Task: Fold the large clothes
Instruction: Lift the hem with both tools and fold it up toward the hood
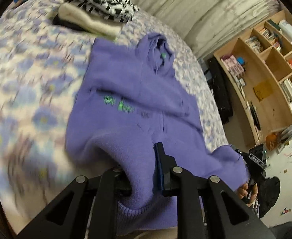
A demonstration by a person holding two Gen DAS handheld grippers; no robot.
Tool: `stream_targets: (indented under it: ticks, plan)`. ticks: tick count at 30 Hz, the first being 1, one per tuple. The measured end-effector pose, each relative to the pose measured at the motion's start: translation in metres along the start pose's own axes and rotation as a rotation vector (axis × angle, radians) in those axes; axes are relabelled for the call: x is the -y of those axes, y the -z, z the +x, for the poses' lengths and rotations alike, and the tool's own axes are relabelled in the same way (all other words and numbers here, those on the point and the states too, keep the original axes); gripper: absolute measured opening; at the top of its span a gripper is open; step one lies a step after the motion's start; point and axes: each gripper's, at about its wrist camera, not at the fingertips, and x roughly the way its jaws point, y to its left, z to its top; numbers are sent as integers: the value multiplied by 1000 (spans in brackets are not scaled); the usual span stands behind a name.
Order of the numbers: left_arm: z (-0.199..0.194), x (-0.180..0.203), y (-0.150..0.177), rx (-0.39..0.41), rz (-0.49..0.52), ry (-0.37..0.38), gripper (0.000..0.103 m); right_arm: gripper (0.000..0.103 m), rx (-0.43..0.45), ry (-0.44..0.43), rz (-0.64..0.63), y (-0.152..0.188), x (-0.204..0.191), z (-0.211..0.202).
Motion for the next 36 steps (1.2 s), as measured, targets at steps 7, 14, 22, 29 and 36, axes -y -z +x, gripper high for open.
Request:
stream_targets:
  ticks: [7,14,22,29,36]
  plan:
    - [57,-1,-102,48,-46,-6,44,20,43,42,33,-83,-2,69]
    - [106,-19,-150,50,-133,91,91,71,10,-53,157,-110,22,118]
    - [139,-30,-164,10,11,-167,91,71,34,208,-112,-116,10,130]
    - [181,-29,-168,-47,271,-416,91,71,73,452,-360,-132,16,156]
    - [207,-34,-183,-80,307,-422,74,68,-33,428,-312,-155,38,190]
